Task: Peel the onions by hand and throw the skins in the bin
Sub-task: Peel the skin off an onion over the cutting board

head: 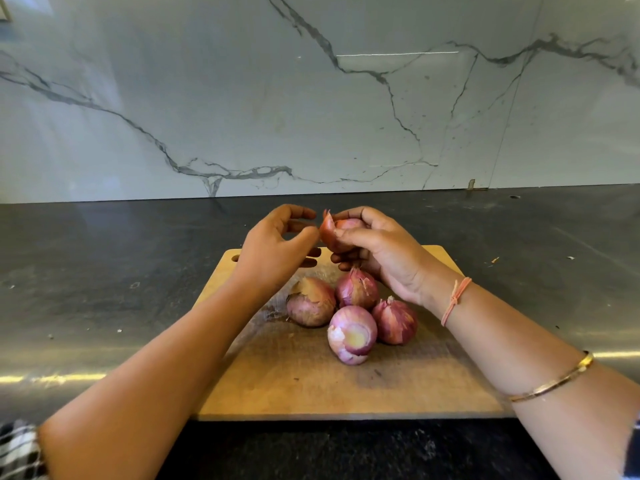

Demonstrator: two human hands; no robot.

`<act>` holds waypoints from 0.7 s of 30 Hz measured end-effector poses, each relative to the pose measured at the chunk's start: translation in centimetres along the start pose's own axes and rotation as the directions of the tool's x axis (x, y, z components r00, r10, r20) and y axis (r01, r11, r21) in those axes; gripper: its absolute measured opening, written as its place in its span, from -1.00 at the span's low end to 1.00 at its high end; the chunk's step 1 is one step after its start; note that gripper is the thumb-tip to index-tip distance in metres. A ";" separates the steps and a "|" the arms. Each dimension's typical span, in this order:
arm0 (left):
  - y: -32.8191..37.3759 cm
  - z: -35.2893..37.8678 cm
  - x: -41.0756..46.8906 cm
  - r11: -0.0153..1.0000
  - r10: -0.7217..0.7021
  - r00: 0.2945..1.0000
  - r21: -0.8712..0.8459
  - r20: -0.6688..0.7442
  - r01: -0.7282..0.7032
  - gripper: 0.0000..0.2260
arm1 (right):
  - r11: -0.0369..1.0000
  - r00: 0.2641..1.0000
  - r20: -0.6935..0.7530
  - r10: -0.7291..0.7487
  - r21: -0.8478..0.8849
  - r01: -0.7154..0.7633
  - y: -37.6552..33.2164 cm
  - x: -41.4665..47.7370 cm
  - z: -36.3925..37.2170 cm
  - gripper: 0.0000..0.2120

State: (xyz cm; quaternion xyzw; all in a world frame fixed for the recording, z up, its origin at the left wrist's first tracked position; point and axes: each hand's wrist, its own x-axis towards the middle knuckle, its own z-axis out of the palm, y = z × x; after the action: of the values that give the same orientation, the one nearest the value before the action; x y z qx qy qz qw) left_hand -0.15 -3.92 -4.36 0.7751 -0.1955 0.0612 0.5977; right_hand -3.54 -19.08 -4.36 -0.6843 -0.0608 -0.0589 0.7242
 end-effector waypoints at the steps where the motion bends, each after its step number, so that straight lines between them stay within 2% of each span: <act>1: 0.1 0.0 -0.1 1.000 0.011 1.000 -0.026 0.009 -0.011 -0.83 | 1.000 1.000 0.009 -0.007 -0.013 0.007 0.0 0.0 0.0 -0.87; 7: 0.1 0.1 -0.1 0.999 0.031 0.999 -0.006 0.013 -0.031 -0.92 | 0.996 0.995 0.088 -0.044 -0.069 0.051 0.1 -0.4 0.1 -0.81; 10: 0.0 0.0 0.2 0.999 0.041 0.999 0.034 -0.031 -0.040 -0.87 | 0.999 0.995 0.094 -0.040 -0.033 0.043 -0.1 -0.4 0.0 -0.79; 13: -0.4 -0.3 0.5 0.996 0.043 0.997 0.079 -0.066 -0.038 -0.79 | 1.000 0.997 0.077 -0.018 0.003 0.018 -0.2 -0.3 -0.2 -0.76; 16: -0.8 -0.7 0.7 0.987 0.064 0.994 0.152 -0.093 -0.050 -0.79 | 0.999 1.000 0.013 0.009 -0.034 -0.009 -0.4 -0.2 -0.7 -0.73; 18: -1.0 -0.8 0.8 0.973 0.071 0.995 0.227 -0.070 -0.054 -0.79 | 0.999 0.999 -0.052 0.017 -0.027 -0.019 -0.5 -0.1 -1.0 -0.72; 21: -1.0 -0.7 0.6 0.943 0.063 0.996 0.324 0.057 -0.078 -0.77 | 0.999 0.995 -0.100 0.009 0.034 -0.006 -0.6 0.1 -1.4 -0.76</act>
State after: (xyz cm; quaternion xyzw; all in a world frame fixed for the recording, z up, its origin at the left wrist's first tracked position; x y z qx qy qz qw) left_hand 0.89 -3.21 -4.85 0.8570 -0.2239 0.0963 0.4540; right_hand -3.50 -20.47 -3.79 -0.6683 -0.0226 -0.0894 0.7381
